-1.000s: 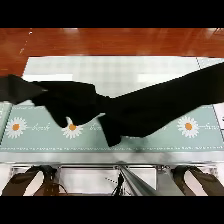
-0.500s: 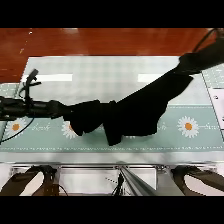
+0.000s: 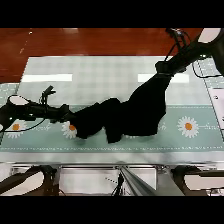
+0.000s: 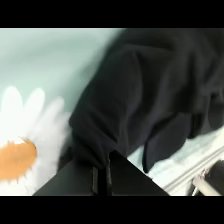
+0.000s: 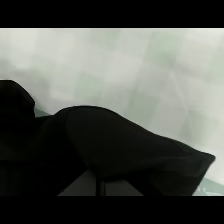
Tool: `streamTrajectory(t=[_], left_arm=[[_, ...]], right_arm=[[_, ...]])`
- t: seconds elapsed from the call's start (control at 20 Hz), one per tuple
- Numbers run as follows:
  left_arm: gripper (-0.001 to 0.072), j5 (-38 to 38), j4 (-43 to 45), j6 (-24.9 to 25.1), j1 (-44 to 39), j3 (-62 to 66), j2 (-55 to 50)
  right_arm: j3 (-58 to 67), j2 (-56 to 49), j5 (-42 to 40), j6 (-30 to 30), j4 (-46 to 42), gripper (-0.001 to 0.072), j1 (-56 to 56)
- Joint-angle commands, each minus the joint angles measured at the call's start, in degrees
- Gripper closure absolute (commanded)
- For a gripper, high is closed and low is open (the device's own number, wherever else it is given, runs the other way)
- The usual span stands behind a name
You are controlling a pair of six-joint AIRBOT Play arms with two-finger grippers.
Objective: Fold the shirts.
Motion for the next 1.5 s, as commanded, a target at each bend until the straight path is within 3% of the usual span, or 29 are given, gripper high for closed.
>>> streamTrajectory(t=[0.0, 0.05, 0.15, 0.25, 0.45, 0.5, 0.6, 0.8, 1.1, 1.45], left_arm=[[0.0633, 2.49, -1.51, 2.51, 1.22, 2.62, -3.21], [0.0555, 0.13, -1.51, 2.51, 2.49, 4.85, -3.15], [0.0319, -6.86, -1.42, 2.51, 5.70, 9.25, -2.95], [0.0317, -13.00, 2.10, 2.12, 8.90, 11.82, -1.77], [0.0303, -15.96, 14.82, -1.86, 10.16, 7.82, 4.61], [0.0196, -15.98, 14.93, -1.92, 10.14, 5.42, 6.27], [0.0111, -15.67, 14.75, -1.86, 9.01, -0.20, 8.87], [0.0109, -11.47, 12.22, -1.90, 2.36, -9.77, 9.77], [0.0110, 6.23, 6.45, -4.26, -9.01, -12.74, 9.68], [0.0130, 12.55, 4.81, -4.26, -14.84, -12.74, 9.49]], right_arm=[[0.02, -1.95, -1.38, -0.07, 1.07, 0.0695, 0.04], [0.02, -1.95, -1.20, -0.13, 1.07, 0.0695, 0.02], [0.02, -1.95, -1.07, -0.46, 1.07, 0.0695, 0.04], [0.02, -1.95, -1.07, -0.46, 1.07, 0.0695, 0.04], [0.02, -1.95, -0.76, -0.48, 1.09, 0.0696, 0.04], [0.02, -1.95, -0.79, -0.48, 1.09, 0.0695, 0.04], [0.02, -1.95, -0.81, -0.55, 1.09, 0.0696, 0.04], [0.02, -1.95, -0.68, -0.74, 1.09, 0.0695, 0.04], [0.02, -1.95, 0.07, -0.76, 1.14, 0.0695, 0.04], [0.02, -1.95, 0.04, -1.14, 1.14, 0.0696, 0.04]])
